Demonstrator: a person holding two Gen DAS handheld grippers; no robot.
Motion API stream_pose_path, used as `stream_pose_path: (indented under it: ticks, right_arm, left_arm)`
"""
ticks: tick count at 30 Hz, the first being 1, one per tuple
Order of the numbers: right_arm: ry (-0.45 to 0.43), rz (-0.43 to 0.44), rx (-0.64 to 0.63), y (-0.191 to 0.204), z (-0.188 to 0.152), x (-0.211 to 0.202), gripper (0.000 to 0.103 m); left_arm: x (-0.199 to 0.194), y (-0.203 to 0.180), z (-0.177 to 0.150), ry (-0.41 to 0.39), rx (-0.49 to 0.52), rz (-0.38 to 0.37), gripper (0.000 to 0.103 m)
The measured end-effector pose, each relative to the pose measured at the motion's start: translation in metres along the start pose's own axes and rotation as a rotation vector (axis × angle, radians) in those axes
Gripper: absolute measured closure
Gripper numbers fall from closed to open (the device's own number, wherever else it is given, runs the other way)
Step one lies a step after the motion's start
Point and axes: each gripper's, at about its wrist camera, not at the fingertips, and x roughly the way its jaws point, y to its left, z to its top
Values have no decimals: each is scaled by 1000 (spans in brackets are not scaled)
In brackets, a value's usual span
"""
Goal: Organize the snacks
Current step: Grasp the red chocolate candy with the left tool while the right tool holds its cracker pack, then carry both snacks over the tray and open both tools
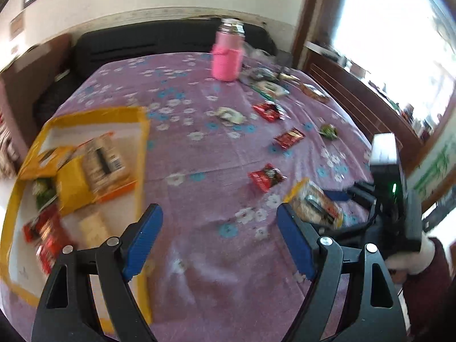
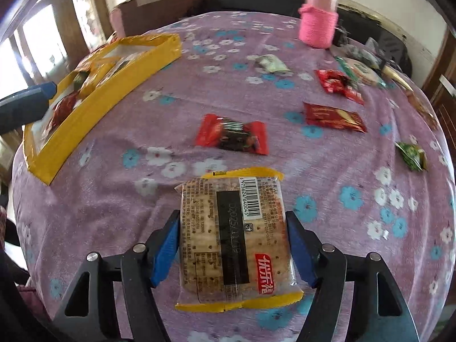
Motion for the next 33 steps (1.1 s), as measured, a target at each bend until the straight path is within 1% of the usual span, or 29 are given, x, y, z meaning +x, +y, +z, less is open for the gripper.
stream_pose_path:
  ticks: [3,6,8,10,13,15,17,18,19,20,23,27,29,33]
  right_arm:
    - [-54,7,105,-32,4,-8,32]
    - [-139,36,229,-69,11,-13,32]
    - [-175,49,273,-82,11,-15,32]
    - [-201,77,305,-90,10,-13,32]
    - [-205,100,323,-97,7,-7,32]
    - [-207,109,329,-98,7,-5,32]
    - [-215,118,329,-99,7,-7,33]
    - [-216,122,331,-99,7,-8,32]
    - [-217,129,334,-99,7,-8,33]
    - [-217,131,335,-100,6,-8,33]
    - [-220,138,345,-101,5,-8,33]
    - [-228,139,354,-102,4,-9,33]
    - [-232,135,355,-102,2,-10,33]
    - [-235,140,360,-101,1,-11,33]
  left_arm:
    - [28,-12,10,28,25,-31,21]
    - [61,-28,21,79,75,-48,22]
    - [83,-37,27,109,109,-79,33]
    - [102,-46,33,128,157,-59,35]
    - [121,-58,37,126,241,-35,36]
    - [134,-66,38,146,302,-32,42]
    - [146,-73,36,192,333,-57,51]
    - [146,-73,37,178,328,-69,55]
    - [146,-74,37,176,320,-70,63]
    - [146,-75,37,175,311,-63,80]
    - [144,-78,35,157,304,-27,84]
    - [129,-71,31,118,259,-1,84]
    - [114,-64,29,99,219,-5,84]
    - [72,-40,25,37,131,2,84]
